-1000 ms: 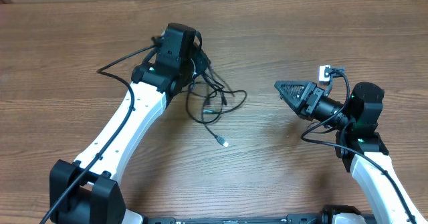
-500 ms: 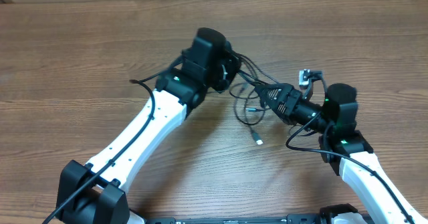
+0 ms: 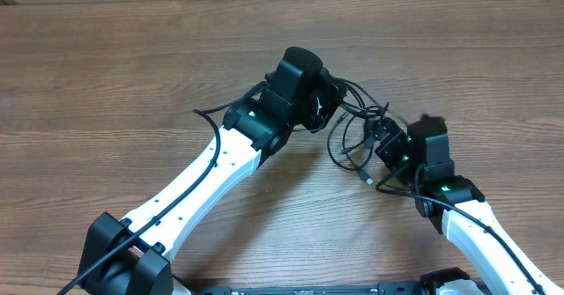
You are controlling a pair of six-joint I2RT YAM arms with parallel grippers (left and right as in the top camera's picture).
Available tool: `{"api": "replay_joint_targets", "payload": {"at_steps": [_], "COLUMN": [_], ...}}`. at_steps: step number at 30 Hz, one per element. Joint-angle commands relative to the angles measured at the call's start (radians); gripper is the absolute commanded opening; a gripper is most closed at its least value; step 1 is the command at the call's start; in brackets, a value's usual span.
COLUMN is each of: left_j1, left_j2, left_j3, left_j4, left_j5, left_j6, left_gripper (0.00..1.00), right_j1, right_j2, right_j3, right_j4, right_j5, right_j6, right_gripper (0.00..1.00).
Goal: Untangle cables
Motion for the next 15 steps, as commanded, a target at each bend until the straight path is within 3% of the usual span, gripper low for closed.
{"api": "replay_joint_targets", "payload": {"at_steps": [1,5,15], "left_j1": [-0.006,0.012,0.100], "left_j2": [-0.026,-0.026,-0.026], "left_j3": [0.011,0.011,0.011], "left_j4": [0.006,0.006,0.002], "left_j5": [0.074,0.067,0.077], "left_j6": [-0.002,0.053,0.169], "left_gripper": [0.04,0.04,0.04], "right_j1": [0.000,-0.030,-0.159], "right_j2": [-0.003,-0.003,-0.003], "right_j3": [0.010,0.010,0.010], "right_j4": [-0.063,-0.174,-0.278], "right_j5": [0.240,0.331,0.332], "right_j6": [0.100,0.190,0.193], "right_gripper": [1.00,1.00,1.00]}}
